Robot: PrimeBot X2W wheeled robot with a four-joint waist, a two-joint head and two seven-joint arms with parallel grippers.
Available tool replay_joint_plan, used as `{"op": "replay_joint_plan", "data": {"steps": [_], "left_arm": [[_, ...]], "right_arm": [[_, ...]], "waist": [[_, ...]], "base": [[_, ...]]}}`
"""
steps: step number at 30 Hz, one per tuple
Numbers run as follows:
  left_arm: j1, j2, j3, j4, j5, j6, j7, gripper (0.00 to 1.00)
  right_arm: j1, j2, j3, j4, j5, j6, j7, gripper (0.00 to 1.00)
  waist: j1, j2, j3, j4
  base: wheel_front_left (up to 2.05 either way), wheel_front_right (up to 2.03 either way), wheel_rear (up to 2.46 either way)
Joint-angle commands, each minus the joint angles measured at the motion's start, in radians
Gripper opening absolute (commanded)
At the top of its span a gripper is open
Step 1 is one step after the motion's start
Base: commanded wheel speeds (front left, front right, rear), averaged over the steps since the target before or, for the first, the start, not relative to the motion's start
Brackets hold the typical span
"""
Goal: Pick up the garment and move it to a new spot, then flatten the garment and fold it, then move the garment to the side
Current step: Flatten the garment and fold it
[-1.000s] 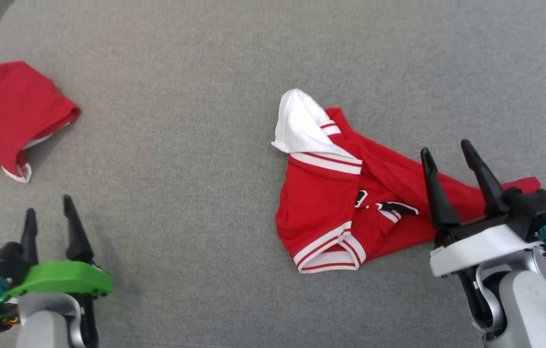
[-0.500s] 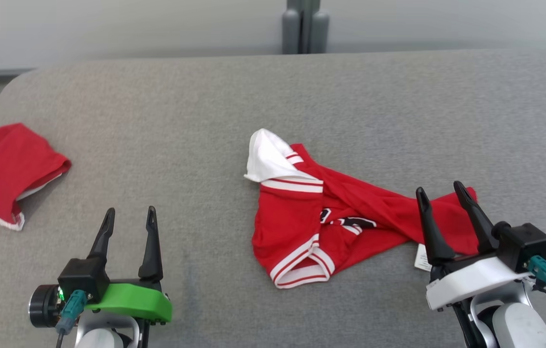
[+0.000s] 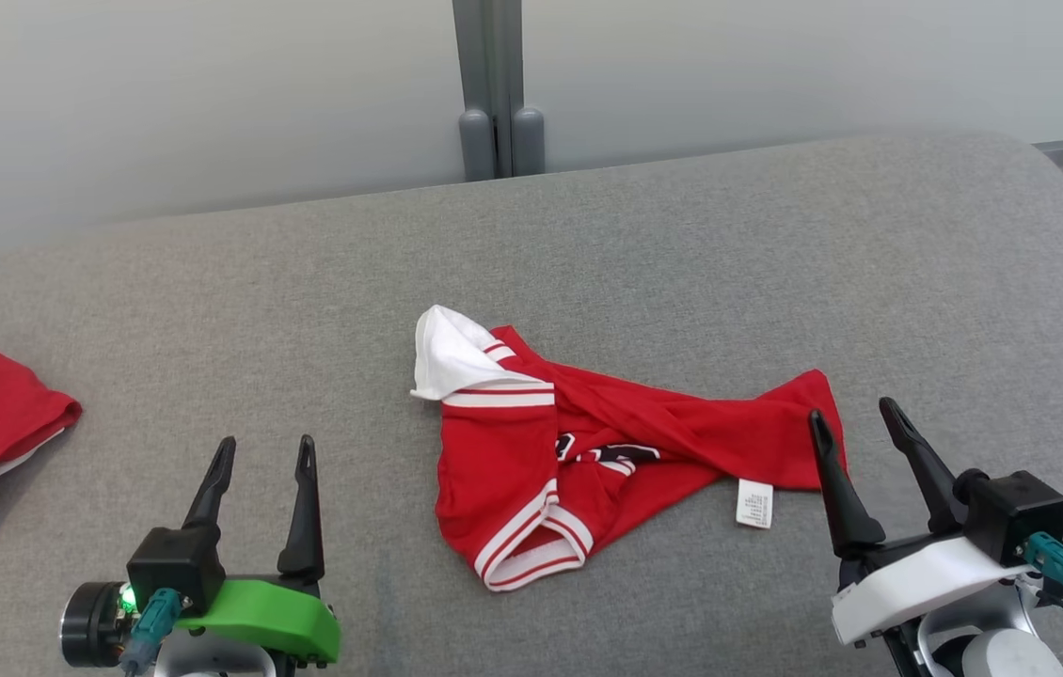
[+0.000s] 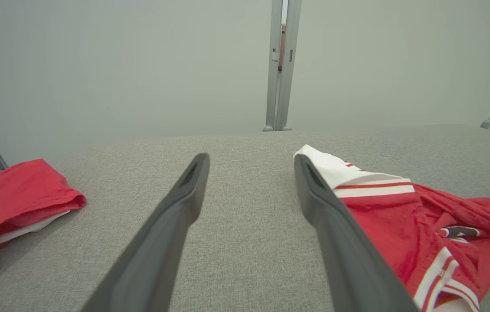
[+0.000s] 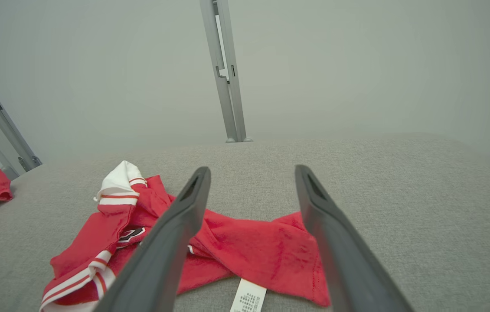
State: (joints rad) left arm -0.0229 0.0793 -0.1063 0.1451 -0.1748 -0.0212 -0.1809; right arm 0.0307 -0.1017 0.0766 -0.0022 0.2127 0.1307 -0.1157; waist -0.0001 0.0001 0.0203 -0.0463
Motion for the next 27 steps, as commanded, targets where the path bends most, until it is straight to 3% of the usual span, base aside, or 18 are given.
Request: {"op": "replay_joint_plan", "data": {"steps": [1, 19, 27], "left_arm": [[0.021, 0.010, 0.000, -0.006, -0.002, 0.006, 0.004, 1.00], [-0.006, 0.017, -0.017, -0.032, -0.008, 0.022, 0.015, 1.00], [-0.186, -0.015, -0.193, -0.052, 0.006, -0.043, 0.155, 1.00]], "right_arm": [[0.010, -0.001, -0.003, -0.006, 0.005, 0.000, 0.002, 1.00], [-0.004, 0.010, -0.009, -0.009, 0.004, 0.000, -0.006, 1.00], [-0.050, 0.006, -0.011, -0.030, -0.005, 0.000, -0.006, 1.00]], "waist": [[0.0001, -0.0001, -0.008, -0.007], [0.0001, -0.0001, 0.018, 0.002], [0.0001, -0.0001, 0.131, 0.002]], "base": [[0.00, 0.00, 0.00], [0.00, 0.00, 0.00], [0.00, 0.00, 0.00]]}}
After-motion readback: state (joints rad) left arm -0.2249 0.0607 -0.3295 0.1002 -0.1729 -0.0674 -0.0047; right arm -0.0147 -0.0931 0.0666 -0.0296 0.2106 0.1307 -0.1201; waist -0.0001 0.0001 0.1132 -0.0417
